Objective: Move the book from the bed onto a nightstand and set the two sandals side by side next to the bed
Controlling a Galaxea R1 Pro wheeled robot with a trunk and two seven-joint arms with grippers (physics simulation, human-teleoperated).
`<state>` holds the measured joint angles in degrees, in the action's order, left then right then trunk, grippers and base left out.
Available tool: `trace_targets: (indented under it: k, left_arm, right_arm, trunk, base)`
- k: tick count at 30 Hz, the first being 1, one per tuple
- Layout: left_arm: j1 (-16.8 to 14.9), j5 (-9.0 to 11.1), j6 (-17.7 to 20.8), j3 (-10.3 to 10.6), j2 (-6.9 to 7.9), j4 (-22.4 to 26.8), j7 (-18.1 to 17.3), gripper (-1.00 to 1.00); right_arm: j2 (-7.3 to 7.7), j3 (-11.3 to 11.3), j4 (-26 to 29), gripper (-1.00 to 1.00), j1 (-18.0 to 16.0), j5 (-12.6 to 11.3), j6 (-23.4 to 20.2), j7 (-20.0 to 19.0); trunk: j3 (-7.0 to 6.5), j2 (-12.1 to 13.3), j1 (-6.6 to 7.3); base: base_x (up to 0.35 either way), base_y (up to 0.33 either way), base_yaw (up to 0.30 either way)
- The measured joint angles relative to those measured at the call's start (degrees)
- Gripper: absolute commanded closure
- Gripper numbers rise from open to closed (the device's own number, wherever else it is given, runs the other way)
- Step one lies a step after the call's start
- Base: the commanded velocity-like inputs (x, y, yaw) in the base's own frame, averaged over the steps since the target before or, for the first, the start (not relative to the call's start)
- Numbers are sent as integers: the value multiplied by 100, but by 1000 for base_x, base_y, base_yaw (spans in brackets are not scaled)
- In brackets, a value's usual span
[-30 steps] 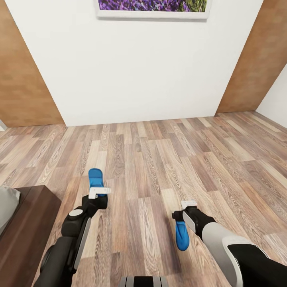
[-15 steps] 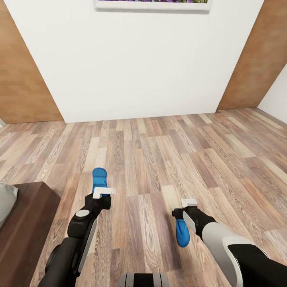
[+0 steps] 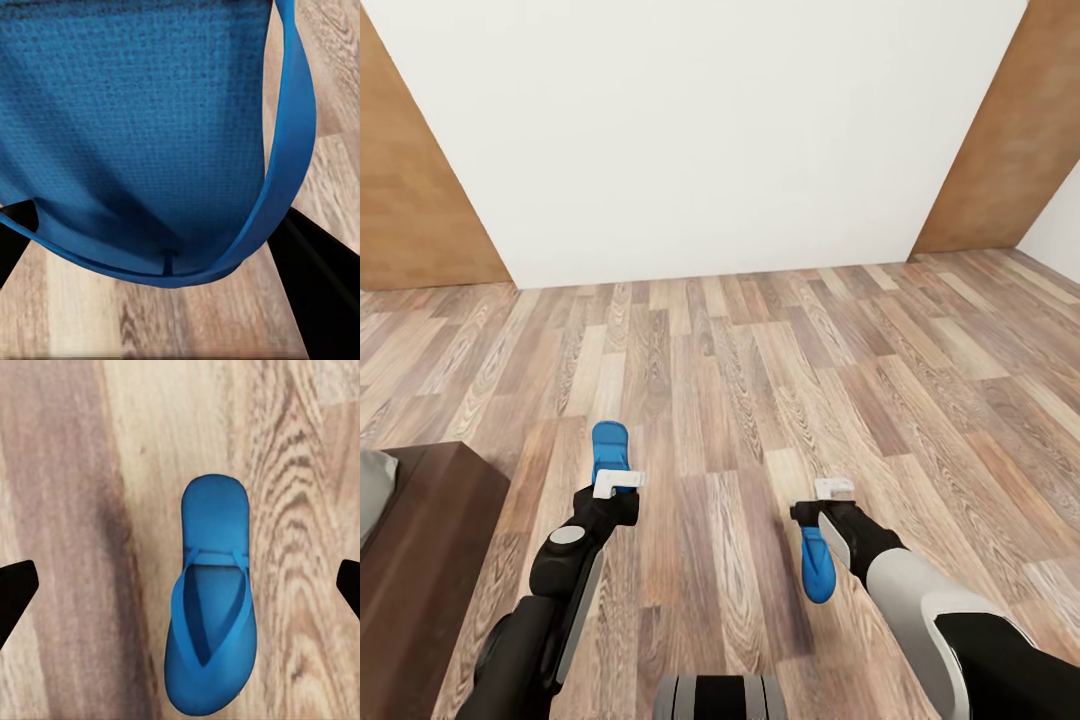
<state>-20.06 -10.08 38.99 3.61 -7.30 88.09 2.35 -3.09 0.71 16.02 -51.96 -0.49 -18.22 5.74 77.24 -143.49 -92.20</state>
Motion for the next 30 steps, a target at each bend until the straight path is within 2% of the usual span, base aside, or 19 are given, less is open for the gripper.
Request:
trace_targets:
  k: [5,18,25,30]
  left_arm:
    - [-3,1,0,3,0,0,-1,100]
    - [-1,2,0,9,0,0,-1,100]
    - [-1,8,0,9,0,0,-1,100]
    - [-3,8,0,9,0,0,-1,100]
  right_arm:
    - [140,0,4,-100,0,-5,73,-6]
    - [200,-9,-38,-100,0,-6,107,28]
    - [438,-8,-53,-100,1,-17,141,-16]
    - [521,-3,-9,-100,-1,-19,272,-144]
  trunk:
    - [111,-7,-13]
    - [399,-24,-46]
    - [554,-34,-64]
    - [665,-40,-77]
  base:
    - [0,0,0]
    - [0,0,0]
    - [0,0,0]
    - [0,0,0]
